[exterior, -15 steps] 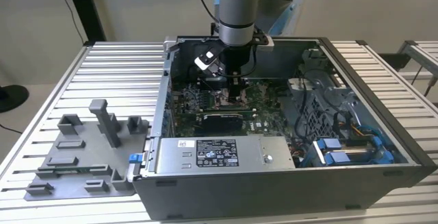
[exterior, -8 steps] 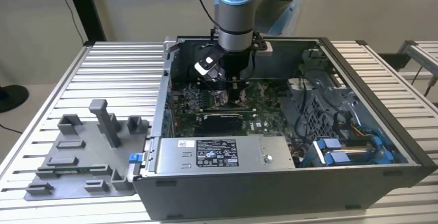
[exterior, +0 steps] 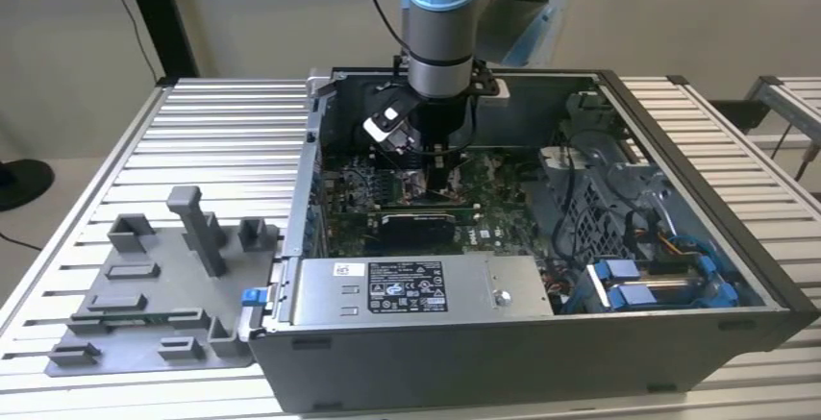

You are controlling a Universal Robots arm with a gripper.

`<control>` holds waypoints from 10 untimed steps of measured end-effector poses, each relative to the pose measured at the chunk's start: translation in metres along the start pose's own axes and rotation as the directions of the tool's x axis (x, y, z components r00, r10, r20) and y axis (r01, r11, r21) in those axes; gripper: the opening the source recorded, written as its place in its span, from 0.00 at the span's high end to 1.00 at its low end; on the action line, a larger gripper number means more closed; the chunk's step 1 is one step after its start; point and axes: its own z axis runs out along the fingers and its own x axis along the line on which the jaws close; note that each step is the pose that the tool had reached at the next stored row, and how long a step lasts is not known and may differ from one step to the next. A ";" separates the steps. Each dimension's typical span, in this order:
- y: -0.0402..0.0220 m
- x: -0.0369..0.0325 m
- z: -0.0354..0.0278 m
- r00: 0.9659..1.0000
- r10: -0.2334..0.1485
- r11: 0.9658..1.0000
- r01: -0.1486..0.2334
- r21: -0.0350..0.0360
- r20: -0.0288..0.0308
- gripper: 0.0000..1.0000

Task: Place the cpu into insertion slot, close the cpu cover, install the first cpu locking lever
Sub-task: 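Place the cpu into insertion slot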

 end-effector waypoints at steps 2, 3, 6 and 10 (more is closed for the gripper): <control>-0.0001 -0.0001 0.0012 1.000 0.000 1.000 0.000 0.000 0.000 1.00; -0.0002 0.0000 0.0017 1.000 0.000 1.000 0.000 0.000 0.000 1.00; -0.0002 0.0004 0.0024 1.000 0.000 1.000 0.000 0.000 0.000 1.00; 0.0000 0.0007 0.0025 1.000 0.000 1.000 0.000 0.000 -0.001 1.00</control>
